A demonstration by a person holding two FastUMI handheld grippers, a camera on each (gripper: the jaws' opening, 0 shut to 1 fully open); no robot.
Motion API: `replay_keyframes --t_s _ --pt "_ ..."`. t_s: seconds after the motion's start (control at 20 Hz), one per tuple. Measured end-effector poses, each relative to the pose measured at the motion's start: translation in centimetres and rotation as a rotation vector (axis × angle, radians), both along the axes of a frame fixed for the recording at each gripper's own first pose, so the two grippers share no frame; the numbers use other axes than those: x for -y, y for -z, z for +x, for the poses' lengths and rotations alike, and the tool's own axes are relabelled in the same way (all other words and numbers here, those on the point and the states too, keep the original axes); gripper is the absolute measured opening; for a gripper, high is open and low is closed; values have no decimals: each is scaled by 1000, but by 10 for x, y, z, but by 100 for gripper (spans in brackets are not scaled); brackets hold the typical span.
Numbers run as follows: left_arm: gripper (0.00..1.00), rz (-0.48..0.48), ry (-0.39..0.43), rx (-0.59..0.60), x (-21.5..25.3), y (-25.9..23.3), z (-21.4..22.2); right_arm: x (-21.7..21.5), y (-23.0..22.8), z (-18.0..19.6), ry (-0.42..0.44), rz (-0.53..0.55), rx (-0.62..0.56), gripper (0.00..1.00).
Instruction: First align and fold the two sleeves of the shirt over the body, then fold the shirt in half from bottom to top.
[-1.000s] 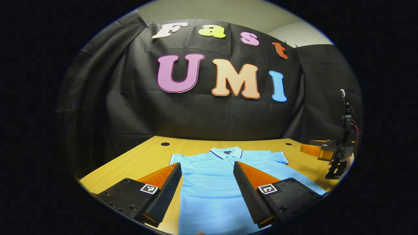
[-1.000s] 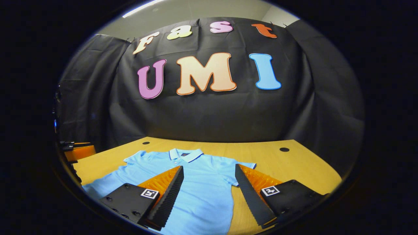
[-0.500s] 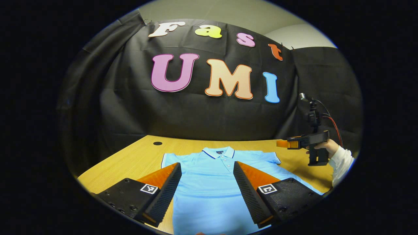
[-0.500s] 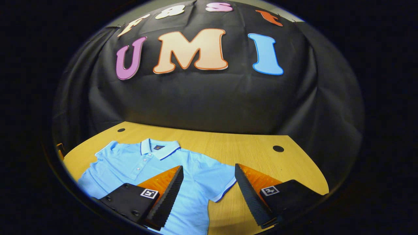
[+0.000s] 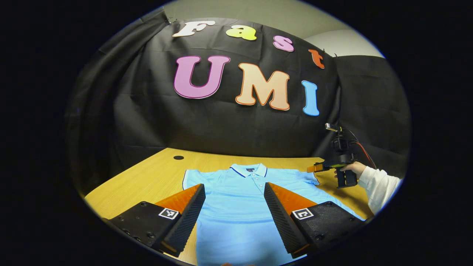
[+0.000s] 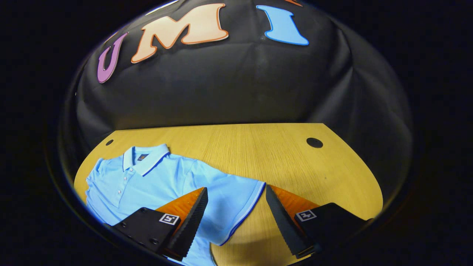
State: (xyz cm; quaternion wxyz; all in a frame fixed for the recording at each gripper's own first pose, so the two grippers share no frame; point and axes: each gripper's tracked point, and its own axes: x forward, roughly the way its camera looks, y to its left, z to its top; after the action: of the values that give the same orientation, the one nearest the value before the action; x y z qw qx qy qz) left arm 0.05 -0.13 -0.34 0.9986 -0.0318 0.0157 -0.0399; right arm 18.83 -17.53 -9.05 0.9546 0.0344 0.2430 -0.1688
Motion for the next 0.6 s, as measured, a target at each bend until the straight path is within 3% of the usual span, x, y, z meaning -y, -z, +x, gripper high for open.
replay_keyframes --t_s 0.15,0.6 --pt "95 -5 -12 -23 -6 6 3 1 14 4 16 46 -21 98" --pt "95 11 -23 -38 -13 11 6 4 29 4 7 11 -49 96"
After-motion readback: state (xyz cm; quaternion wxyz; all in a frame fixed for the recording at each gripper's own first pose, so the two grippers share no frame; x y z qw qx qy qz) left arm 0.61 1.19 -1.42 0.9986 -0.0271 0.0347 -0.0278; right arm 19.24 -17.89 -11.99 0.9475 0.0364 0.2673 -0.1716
